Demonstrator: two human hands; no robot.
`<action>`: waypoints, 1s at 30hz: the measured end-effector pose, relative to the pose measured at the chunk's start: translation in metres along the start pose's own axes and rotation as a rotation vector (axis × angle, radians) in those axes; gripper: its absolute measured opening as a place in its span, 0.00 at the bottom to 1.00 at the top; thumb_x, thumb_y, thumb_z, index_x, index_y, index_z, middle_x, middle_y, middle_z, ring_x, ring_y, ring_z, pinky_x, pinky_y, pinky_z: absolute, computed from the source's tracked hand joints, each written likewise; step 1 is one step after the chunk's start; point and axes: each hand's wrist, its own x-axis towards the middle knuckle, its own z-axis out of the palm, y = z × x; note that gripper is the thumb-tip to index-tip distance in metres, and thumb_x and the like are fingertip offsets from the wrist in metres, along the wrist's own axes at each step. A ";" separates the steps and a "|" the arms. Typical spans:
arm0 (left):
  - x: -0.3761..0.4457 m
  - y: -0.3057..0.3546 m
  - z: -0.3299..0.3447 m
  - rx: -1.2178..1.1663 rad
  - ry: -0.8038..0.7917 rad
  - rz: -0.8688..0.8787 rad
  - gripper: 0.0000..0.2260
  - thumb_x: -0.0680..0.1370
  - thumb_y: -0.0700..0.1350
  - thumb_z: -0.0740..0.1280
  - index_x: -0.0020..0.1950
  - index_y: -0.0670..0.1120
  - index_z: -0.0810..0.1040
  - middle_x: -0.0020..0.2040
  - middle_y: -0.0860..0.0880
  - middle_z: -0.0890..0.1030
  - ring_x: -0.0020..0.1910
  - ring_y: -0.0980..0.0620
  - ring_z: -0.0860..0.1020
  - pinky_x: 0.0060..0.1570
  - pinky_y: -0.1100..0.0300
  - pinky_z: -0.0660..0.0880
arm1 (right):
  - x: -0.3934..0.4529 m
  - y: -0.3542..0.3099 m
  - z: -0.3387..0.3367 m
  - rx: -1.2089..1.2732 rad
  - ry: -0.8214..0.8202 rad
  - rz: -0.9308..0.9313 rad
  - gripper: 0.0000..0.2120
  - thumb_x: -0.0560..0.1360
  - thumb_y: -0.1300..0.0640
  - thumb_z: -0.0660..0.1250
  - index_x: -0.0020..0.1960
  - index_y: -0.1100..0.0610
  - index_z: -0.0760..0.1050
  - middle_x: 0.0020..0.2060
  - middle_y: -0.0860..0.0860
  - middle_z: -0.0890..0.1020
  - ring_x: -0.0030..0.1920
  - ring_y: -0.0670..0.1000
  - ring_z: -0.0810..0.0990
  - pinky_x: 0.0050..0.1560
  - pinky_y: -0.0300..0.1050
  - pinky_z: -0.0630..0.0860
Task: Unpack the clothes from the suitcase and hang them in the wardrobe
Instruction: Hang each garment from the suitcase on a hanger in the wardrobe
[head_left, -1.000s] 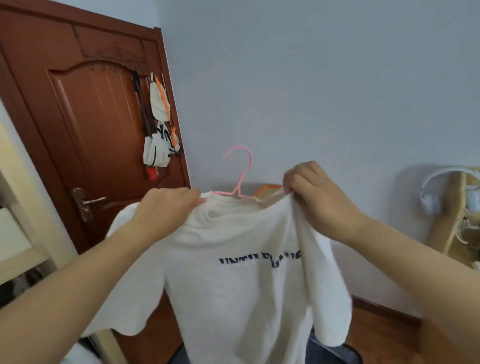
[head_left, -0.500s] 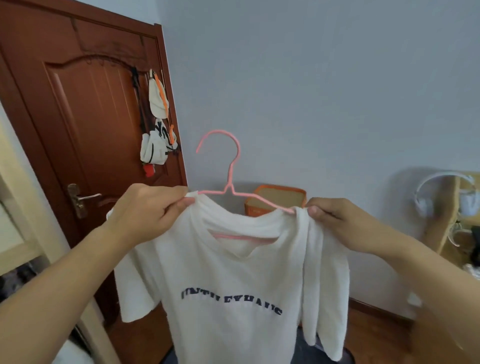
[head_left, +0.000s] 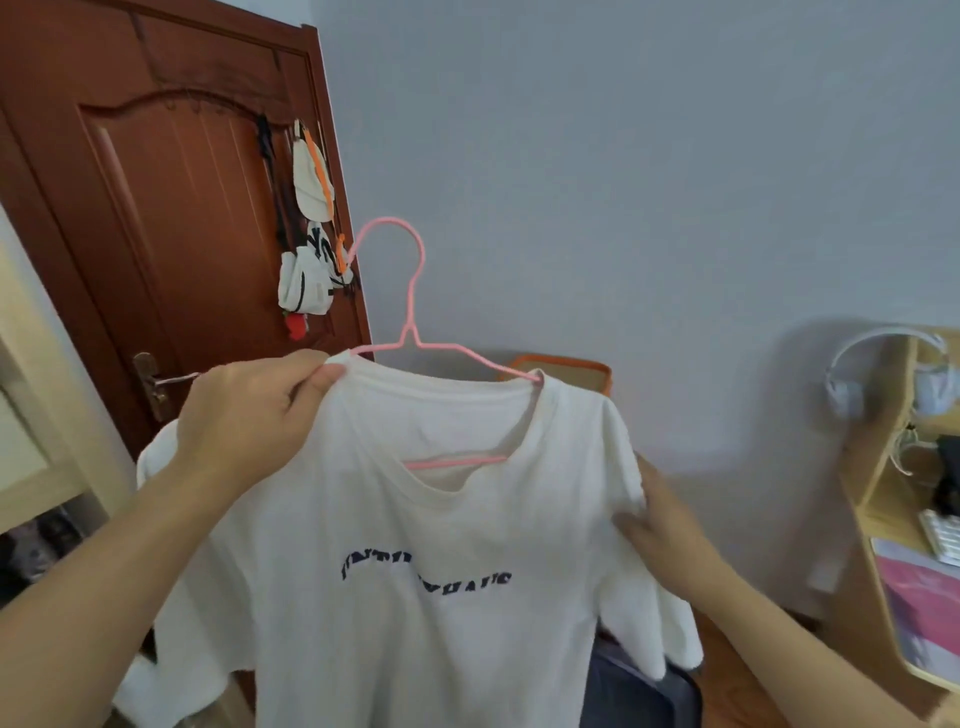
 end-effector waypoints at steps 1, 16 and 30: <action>-0.002 -0.005 -0.001 -0.028 -0.001 -0.003 0.19 0.83 0.57 0.57 0.49 0.50 0.84 0.30 0.50 0.80 0.33 0.41 0.81 0.30 0.53 0.74 | 0.000 0.003 0.000 0.089 0.090 0.041 0.24 0.81 0.58 0.65 0.71 0.41 0.62 0.63 0.42 0.72 0.63 0.47 0.73 0.58 0.44 0.69; -0.003 0.006 0.020 -0.128 0.043 0.060 0.16 0.83 0.54 0.61 0.54 0.49 0.87 0.38 0.52 0.85 0.36 0.47 0.84 0.32 0.53 0.77 | 0.059 -0.074 -0.063 -0.010 -0.178 -0.240 0.18 0.83 0.49 0.59 0.38 0.55 0.74 0.31 0.48 0.75 0.34 0.45 0.73 0.38 0.46 0.69; -0.047 -0.065 -0.014 -0.429 -0.445 -0.479 0.22 0.78 0.70 0.59 0.66 0.61 0.75 0.56 0.62 0.83 0.57 0.57 0.80 0.58 0.49 0.76 | 0.113 -0.134 0.000 -0.342 0.500 -0.632 0.15 0.81 0.51 0.55 0.49 0.57 0.76 0.40 0.53 0.82 0.37 0.60 0.80 0.37 0.47 0.72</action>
